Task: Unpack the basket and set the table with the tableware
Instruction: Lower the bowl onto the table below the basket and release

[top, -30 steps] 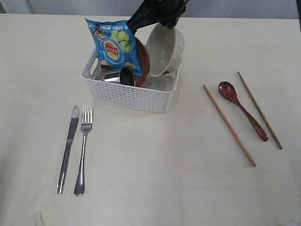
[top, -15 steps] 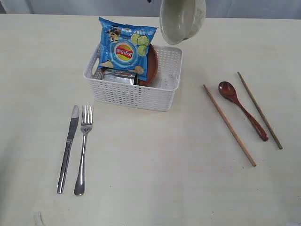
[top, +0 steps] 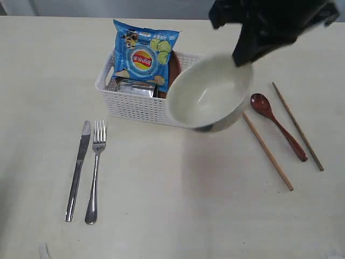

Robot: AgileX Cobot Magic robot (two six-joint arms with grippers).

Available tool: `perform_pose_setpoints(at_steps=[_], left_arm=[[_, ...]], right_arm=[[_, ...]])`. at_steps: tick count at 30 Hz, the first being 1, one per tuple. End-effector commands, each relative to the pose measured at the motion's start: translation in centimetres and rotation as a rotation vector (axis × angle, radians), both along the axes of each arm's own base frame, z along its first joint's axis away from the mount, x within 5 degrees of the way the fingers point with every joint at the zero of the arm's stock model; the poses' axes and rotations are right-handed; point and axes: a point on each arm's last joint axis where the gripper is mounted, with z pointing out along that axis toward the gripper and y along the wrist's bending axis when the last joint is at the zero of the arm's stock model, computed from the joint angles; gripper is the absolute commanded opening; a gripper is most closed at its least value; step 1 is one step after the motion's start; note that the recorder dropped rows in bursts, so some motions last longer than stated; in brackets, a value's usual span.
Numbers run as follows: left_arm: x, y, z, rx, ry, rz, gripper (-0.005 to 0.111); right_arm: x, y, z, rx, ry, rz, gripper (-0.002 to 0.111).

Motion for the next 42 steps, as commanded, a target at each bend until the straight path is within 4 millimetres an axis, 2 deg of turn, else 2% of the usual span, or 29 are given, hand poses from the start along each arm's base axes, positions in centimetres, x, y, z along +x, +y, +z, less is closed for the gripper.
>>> perform_pose_setpoints(at_steps=[1,2,4,9,14,17,22,31,34,38,39,42], left_arm=[[0.0,-0.1,0.0,-0.012,-0.005,-0.008,0.0],[0.0,-0.1,0.0,-0.012,-0.005,-0.008,0.0],[0.0,-0.1,0.0,-0.012,-0.005,-0.008,0.0],[0.0,-0.1,0.0,-0.012,-0.005,-0.008,0.0],[0.0,-0.1,0.0,-0.012,-0.005,-0.008,0.0],[0.0,-0.1,0.0,-0.012,-0.005,-0.008,0.0],[0.0,-0.1,0.0,-0.012,-0.005,-0.008,0.0],[0.0,-0.1,0.0,-0.012,-0.005,-0.008,0.0],[0.0,-0.1,0.0,-0.012,-0.005,-0.008,0.0],[0.0,-0.1,0.0,-0.012,-0.005,-0.008,0.0],[0.0,-0.1,0.0,-0.012,-0.005,-0.008,0.0],[0.0,-0.1,0.0,-0.012,-0.005,-0.008,0.0]], right_arm=[[-1.7,2.2,-4.4,0.315,0.099,0.035,0.0],[-2.0,2.9,-6.7,0.364,0.113,0.021,0.0],[-2.3,3.3,-8.8,0.345,0.119,0.006,0.0],[-2.2,4.9,-11.8,0.29,0.121,0.03,0.0],[-1.9,6.4,-13.7,0.268,0.089,0.033,0.0],[-1.7,6.2,-14.6,0.217,0.088,0.063,0.0],[-1.7,5.4,-14.7,0.119,0.07,0.078,0.0],[-2.2,5.2,-15.8,0.082,0.136,0.101,0.0],[-2.2,5.2,-16.2,0.066,0.155,0.108,0.011],[-2.1,5.0,-16.2,0.038,0.14,0.125,0.044],[-2.1,4.9,-16.1,0.032,0.134,0.13,0.048],[-1.8,4.7,-15.5,-0.007,0.134,0.126,0.049]])
